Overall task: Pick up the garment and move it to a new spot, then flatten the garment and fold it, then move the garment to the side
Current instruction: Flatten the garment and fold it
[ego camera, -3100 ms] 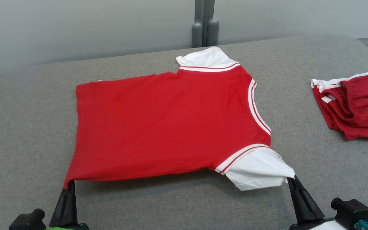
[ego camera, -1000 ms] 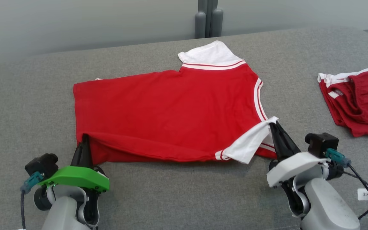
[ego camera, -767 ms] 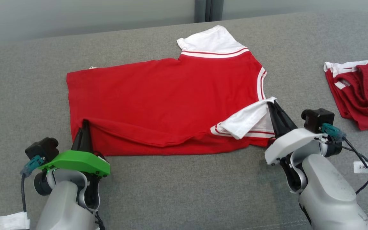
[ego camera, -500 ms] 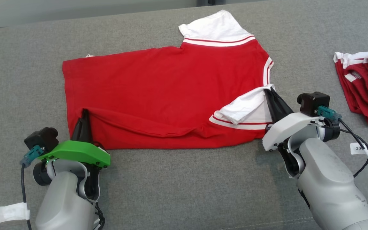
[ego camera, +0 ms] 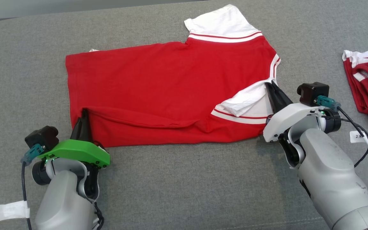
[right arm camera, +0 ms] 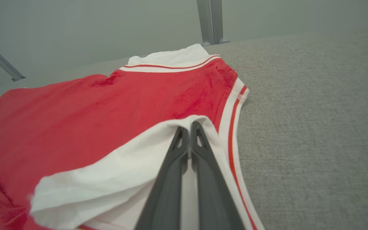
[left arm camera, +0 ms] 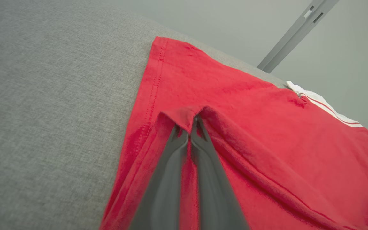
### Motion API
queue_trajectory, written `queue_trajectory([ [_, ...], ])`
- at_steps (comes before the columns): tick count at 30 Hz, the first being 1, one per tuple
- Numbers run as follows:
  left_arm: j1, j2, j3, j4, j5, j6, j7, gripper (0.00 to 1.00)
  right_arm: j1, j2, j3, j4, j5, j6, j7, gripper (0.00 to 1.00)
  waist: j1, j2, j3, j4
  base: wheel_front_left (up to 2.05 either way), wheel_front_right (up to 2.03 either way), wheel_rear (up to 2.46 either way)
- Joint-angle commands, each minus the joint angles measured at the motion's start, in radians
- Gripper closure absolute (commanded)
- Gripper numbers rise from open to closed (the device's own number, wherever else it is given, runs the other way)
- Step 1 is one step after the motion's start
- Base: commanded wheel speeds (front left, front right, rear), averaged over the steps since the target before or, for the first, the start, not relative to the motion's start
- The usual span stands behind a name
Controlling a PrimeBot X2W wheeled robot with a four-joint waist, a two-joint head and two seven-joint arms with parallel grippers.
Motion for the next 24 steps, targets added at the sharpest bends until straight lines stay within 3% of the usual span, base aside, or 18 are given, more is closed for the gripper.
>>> queue_trajectory([
  [1,-0.014,0.003,0.007,0.004,0.012,-0.002,0.000,0.02,-0.018,-0.004,0.003,0.002,0.005,0.000,-0.003,0.00,0.0000,0.0000,0.000,0.000,0.00,0.00,0.00],
  [10,-0.001,0.002,0.022,0.025,0.018,-0.002,0.000,0.00,-0.040,-0.008,-0.001,-0.012,-0.004,0.000,-0.003,0.00,0.0000,0.0000,-0.006,0.010,0.00,0.00,0.00],
  [24,0.140,0.002,0.058,-0.026,0.044,0.008,0.000,0.00,0.095,-0.012,-0.136,-0.201,-0.108,0.000,-0.003,0.00,0.0000,0.0000,-0.093,0.000,0.00,0.00,0.00],
])
